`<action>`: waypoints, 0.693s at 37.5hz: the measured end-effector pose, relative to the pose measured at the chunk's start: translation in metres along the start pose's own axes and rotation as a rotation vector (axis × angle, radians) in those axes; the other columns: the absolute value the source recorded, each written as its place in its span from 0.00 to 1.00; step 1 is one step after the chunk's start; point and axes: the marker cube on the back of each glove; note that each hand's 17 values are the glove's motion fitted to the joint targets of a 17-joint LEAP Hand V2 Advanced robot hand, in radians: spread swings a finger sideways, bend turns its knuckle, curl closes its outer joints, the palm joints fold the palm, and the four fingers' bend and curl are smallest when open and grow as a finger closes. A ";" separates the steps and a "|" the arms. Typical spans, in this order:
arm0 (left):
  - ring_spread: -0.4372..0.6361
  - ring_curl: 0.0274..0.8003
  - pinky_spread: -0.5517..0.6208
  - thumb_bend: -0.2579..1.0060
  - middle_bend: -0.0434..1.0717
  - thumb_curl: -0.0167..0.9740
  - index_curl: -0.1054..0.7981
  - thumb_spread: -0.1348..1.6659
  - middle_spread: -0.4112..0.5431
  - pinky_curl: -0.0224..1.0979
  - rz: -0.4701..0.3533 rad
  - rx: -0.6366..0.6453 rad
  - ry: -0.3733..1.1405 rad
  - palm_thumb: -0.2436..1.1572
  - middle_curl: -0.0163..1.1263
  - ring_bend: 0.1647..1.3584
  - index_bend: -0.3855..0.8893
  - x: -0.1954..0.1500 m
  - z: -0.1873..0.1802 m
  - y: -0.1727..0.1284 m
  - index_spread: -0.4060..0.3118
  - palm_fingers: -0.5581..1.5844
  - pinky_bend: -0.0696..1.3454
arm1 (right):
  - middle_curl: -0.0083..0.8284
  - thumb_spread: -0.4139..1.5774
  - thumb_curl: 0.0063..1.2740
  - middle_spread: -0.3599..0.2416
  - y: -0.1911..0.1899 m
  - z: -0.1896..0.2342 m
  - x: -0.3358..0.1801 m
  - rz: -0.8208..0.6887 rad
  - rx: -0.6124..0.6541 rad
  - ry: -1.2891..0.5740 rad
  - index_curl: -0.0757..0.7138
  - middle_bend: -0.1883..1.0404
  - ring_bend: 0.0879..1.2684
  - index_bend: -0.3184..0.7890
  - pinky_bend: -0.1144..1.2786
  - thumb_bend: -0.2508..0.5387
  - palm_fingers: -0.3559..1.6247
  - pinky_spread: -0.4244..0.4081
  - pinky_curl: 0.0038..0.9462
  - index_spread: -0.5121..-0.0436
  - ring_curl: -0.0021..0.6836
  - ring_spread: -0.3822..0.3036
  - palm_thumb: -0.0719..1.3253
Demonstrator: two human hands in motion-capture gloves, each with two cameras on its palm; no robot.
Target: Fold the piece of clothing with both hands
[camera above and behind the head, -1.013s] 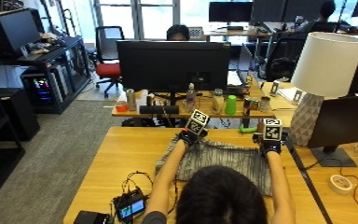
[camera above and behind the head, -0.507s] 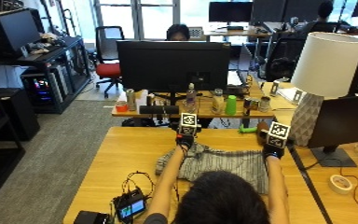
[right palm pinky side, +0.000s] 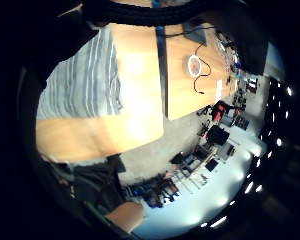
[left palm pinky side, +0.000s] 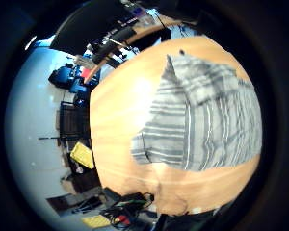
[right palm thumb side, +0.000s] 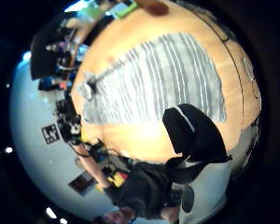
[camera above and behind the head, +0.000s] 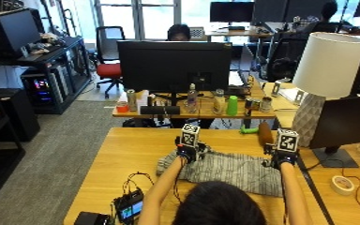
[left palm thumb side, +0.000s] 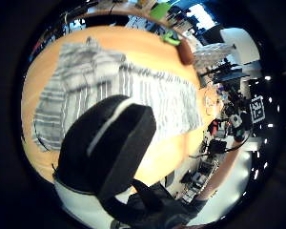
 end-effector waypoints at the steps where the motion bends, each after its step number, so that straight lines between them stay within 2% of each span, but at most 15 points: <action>1: 0.67 0.48 0.73 0.15 0.14 0.40 0.52 0.71 0.67 0.39 0.003 -0.067 -0.011 0.18 0.23 0.34 0.38 -0.001 0.009 0.004 0.42 0.23 0.51 | 0.57 0.77 0.37 0.49 -0.003 0.008 0.001 -0.043 -0.010 0.019 0.47 0.27 0.29 0.32 0.58 0.23 0.29 0.59 0.52 0.33 0.69 0.50 0.56; 3: 0.70 0.46 0.77 0.16 0.13 0.39 0.50 0.70 0.69 0.38 -0.002 -0.178 -0.029 0.17 0.22 0.34 0.38 -0.005 0.026 0.008 0.41 0.22 0.52 | 0.54 0.78 0.36 0.51 -0.008 0.022 0.004 -0.087 -0.007 0.054 0.42 0.27 0.26 0.32 0.59 0.25 0.28 0.64 0.49 0.29 0.64 0.54 0.55; 6: 0.75 0.45 0.80 0.16 0.11 0.37 0.48 0.68 0.72 0.39 -0.010 -0.319 -0.025 0.16 0.20 0.35 0.38 -0.010 0.051 0.010 0.40 0.21 0.56 | 0.51 0.78 0.34 0.54 0.020 0.040 0.010 -0.038 -0.093 0.081 0.39 0.27 0.23 0.35 0.62 0.27 0.26 0.71 0.47 0.25 0.57 0.61 0.54; 9: 0.78 0.44 0.82 0.16 0.10 0.36 0.45 0.66 0.76 0.40 -0.017 -0.394 -0.013 0.15 0.17 0.36 0.37 -0.015 0.072 0.007 0.39 0.20 0.63 | 0.49 0.78 0.33 0.56 0.050 0.051 0.009 -0.138 -0.049 0.080 0.37 0.28 0.23 0.36 0.64 0.28 0.24 0.75 0.46 0.21 0.54 0.66 0.54; 11: 0.79 0.44 0.82 0.17 0.10 0.35 0.44 0.65 0.77 0.41 -0.033 -0.440 -0.014 0.15 0.15 0.37 0.37 -0.018 0.083 0.006 0.38 0.21 0.66 | 0.47 0.78 0.32 0.58 0.053 0.062 0.009 -0.168 -0.086 0.083 0.36 0.28 0.23 0.37 0.65 0.28 0.23 0.77 0.45 0.19 0.53 0.69 0.54; 15: 0.79 0.43 0.81 0.20 0.17 0.34 0.45 0.67 0.74 0.40 -0.086 -0.555 -0.030 0.20 0.16 0.37 0.43 -0.021 0.100 0.009 0.38 0.27 0.66 | 0.45 0.77 0.32 0.60 0.048 0.084 0.016 -0.052 -0.223 0.095 0.34 0.28 0.23 0.37 0.68 0.30 0.21 0.80 0.45 0.15 0.52 0.74 0.56; 18: 0.79 0.42 0.80 0.21 0.20 0.34 0.45 0.69 0.70 0.39 -0.087 -0.593 -0.042 0.24 0.17 0.37 0.42 -0.022 0.104 0.008 0.38 0.30 0.66 | 0.43 0.77 0.31 0.62 0.047 0.094 0.018 0.013 -0.303 0.081 0.33 0.28 0.25 0.37 0.70 0.30 0.21 0.82 0.45 0.14 0.52 0.77 0.57; 24: 0.77 0.41 0.77 0.23 0.21 0.34 0.44 0.72 0.63 0.38 -0.042 -0.595 -0.039 0.30 0.20 0.37 0.41 -0.019 0.103 0.003 0.39 0.33 0.64 | 0.41 0.75 0.31 0.65 0.033 0.101 0.015 0.023 -0.225 0.065 0.30 0.29 0.32 0.36 0.72 0.30 0.23 0.82 0.44 0.13 0.53 0.79 0.60; 26: 0.76 0.41 0.76 0.23 0.21 0.34 0.44 0.72 0.61 0.37 -0.037 -0.597 -0.043 0.32 0.21 0.37 0.41 -0.019 0.102 0.002 0.39 0.34 0.64 | 0.40 0.75 0.32 0.66 0.031 0.103 0.015 0.070 -0.228 0.069 0.29 0.29 0.35 0.35 0.73 0.31 0.24 0.80 0.44 0.13 0.54 0.78 0.62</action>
